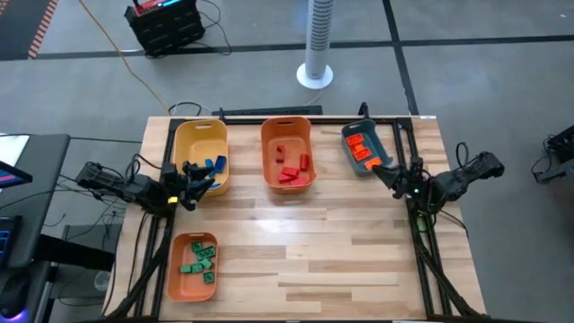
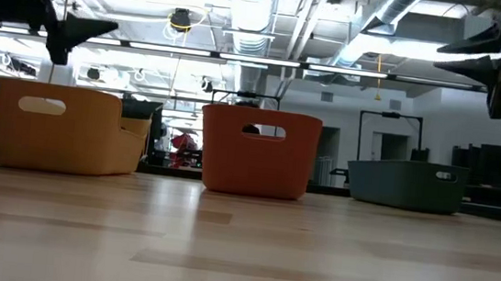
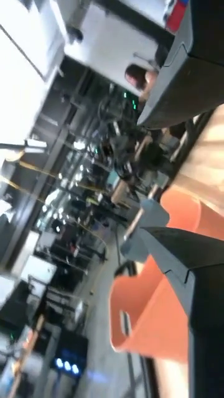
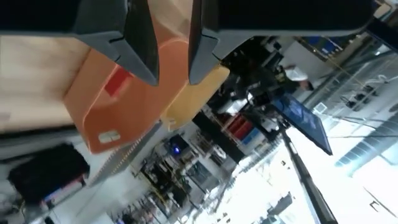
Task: Sort blocks
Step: Return to Home Position
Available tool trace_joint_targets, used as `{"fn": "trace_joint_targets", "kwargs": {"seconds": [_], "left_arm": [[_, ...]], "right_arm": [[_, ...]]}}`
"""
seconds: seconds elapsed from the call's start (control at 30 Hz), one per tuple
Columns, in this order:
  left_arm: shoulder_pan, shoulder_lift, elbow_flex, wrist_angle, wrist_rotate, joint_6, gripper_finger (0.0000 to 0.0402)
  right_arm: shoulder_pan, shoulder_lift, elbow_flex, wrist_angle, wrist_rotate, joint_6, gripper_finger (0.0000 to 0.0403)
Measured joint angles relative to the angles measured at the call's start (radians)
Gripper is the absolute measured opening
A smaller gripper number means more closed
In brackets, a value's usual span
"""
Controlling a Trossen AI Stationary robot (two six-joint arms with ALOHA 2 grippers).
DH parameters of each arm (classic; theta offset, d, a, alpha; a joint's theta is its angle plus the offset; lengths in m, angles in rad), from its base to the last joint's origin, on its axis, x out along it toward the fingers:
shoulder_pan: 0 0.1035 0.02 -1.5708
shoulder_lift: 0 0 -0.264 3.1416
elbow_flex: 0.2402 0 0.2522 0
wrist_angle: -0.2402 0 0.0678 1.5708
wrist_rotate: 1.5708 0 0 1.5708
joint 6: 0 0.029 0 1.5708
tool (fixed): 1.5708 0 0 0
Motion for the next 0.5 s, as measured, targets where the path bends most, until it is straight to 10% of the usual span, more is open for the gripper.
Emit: {"fn": "trace_joint_targets", "kwargs": {"seconds": [0.5], "left_arm": [[0.064, 0.000, 0.000, -0.057, -0.055, -0.112, 0.0261]], "right_arm": [[-0.211, 0.103, 0.000, 0.270, -0.106, -0.229, 0.0006]]}}
